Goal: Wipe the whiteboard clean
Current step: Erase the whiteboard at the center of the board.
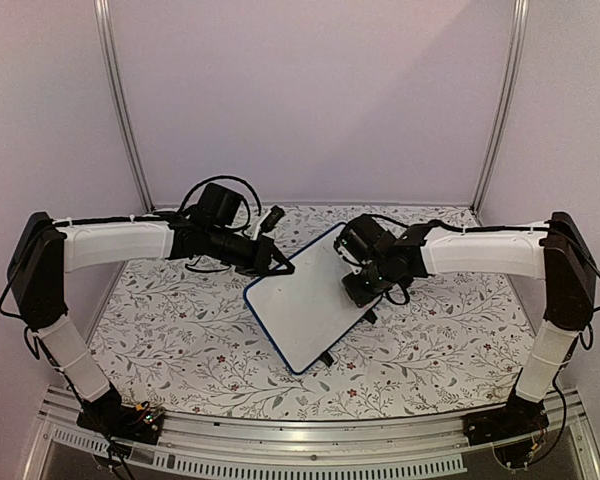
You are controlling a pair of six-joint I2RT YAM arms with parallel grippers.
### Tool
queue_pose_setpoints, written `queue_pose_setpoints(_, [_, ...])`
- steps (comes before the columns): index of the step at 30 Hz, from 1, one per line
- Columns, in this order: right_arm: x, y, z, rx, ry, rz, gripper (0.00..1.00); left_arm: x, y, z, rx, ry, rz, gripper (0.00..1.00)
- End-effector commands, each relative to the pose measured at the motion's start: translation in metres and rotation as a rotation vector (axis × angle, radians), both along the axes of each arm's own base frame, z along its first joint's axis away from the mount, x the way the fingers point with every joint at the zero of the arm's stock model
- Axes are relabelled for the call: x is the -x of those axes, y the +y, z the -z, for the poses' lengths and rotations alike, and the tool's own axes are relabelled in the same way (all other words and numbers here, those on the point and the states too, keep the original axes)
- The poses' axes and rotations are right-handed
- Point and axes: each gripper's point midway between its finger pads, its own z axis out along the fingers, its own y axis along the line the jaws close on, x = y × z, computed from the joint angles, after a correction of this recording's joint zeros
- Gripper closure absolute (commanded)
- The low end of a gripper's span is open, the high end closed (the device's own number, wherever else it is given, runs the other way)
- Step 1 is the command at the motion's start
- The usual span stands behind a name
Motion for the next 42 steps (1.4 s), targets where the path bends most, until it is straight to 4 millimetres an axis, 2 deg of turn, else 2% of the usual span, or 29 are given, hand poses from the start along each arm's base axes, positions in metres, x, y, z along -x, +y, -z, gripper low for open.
queue_pose_setpoints(1, [0.009,-0.008,0.012,0.011,0.008,0.002,0.76,0.005,-0.003,0.002,0.009,0.000,0.020,1.00])
queue_pose_setpoints(3, [0.015,-0.017,0.022,0.034,0.026,0.010,0.76,0.004,-0.003,0.002,0.008,-0.002,0.020,1.00])
queue_pose_setpoints(6, [0.021,-0.024,0.025,0.052,0.042,0.018,0.76,0.004,-0.003,0.005,0.004,0.004,0.020,1.00])
queue_pose_setpoints(10, [0.021,-0.017,0.015,0.014,0.041,-0.003,0.76,0.005,-0.003,0.004,0.008,0.006,0.022,1.00])
queue_pose_setpoints(13, [0.018,-0.003,0.005,-0.035,0.036,-0.033,0.76,0.005,-0.002,0.001,0.011,-0.005,0.019,1.00])
queue_pose_setpoints(17, [0.006,0.010,-0.012,-0.080,-0.013,-0.042,0.75,0.005,-0.002,-0.001,0.011,-0.008,0.017,1.00])
queue_pose_setpoints(24, [-0.027,0.008,-0.049,-0.090,-0.081,0.008,0.75,0.003,-0.002,0.003,0.007,-0.003,0.016,1.00])
queue_pose_setpoints(27, [-0.037,0.005,-0.054,-0.062,-0.096,0.006,0.75,0.002,-0.001,0.002,0.013,0.004,0.016,1.00])
queue_pose_setpoints(32, [-0.034,-0.010,-0.034,-0.028,-0.046,0.014,0.75,0.001,0.000,-0.002,0.019,-0.005,0.013,1.00])
queue_pose_setpoints(38, [-0.006,-0.032,0.005,-0.009,0.039,0.012,0.75,0.002,0.000,-0.001,0.020,-0.003,0.013,1.00])
queue_pose_setpoints(42, [0.010,-0.043,0.022,-0.014,0.073,0.025,0.76,0.002,0.000,0.000,0.018,-0.002,0.013,1.00])
